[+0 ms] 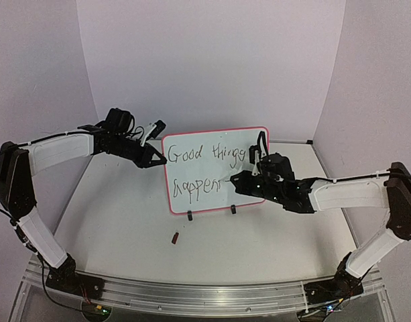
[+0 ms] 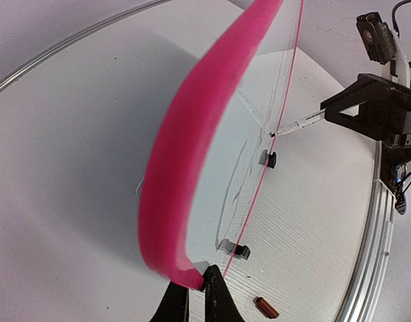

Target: Write a sentence on the whiteboard

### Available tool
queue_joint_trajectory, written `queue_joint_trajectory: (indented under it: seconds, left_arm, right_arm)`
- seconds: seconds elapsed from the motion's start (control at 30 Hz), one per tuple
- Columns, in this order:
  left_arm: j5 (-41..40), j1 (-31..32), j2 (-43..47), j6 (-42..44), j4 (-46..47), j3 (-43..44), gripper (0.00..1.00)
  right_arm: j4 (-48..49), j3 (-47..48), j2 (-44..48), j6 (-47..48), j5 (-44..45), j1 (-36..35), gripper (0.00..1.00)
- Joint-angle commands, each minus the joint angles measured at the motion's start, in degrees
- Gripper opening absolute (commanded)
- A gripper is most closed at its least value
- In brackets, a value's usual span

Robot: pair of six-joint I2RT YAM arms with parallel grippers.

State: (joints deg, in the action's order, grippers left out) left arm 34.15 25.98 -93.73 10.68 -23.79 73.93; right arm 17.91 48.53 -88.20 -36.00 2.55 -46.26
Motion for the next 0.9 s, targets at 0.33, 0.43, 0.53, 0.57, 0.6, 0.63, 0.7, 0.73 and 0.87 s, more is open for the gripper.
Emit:
queue_joint_trajectory:
  seconds: [0.33, 0.43, 0.53, 0.57, 0.6, 0.63, 0.7, 0.73, 0.87]
  left_arm:
    - [-4.1, 1.9, -2.3, 2.4, -3.3, 0.0, 0.0]
    - [-4.1, 1.9, -2.2, 2.5, -3.3, 0.0, 0.0]
    - [-4.2, 2.0, -2.3, 2.5, -3.3, -0.1, 0.0]
    - [-4.1, 2.0, -2.3, 2.5, -3.4, -0.1, 0.0]
    - [-4.1, 2.0, -2.3, 2.5, -3.4, -0.1, 0.0]
    - [-4.2, 2.0, -2.3, 2.5, -3.4, -0.1, 0.0]
    - [-4.3, 2.0, -2.3, 2.4, -3.4, -0.1, 0.0]
    - [-4.3, 1.9, -2.3, 2.5, -3.4, -0.1, 0.0]
    - [-4.2, 1.9, -2.2, 2.5, -3.4, -0.1, 0.0]
  right_arm:
    - [0.9, -2.6, 5.9, 0.0, 2.8, 0.4, 0.0]
    - [0.4, -2.8, 5.7, 0.1, 3.1, 0.3, 0.0]
    - [0.2, -2.0, 4.4, 0.2, 2.4, 0.4, 0.0]
    - [-0.3, -1.4, 4.0, 0.2, 2.4, 0.4, 0.0]
    - [-0.7, -0.9, 3.5, 0.2, 2.4, 0.3, 0.0]
    - [-1.0, -0.5, 3.0, 0.3, 2.3, 0.3, 0.0]
    - [-1.0, -0.1, 2.6, 0.4, 2.5, 0.3, 0.0]
    - [-1.0, 0.0, 2.5, 0.4, 2.5, 0.4, 0.0]
    - [-1.6, 0.4, 2.1, 0.4, 3.3, 0.5, 0.0]
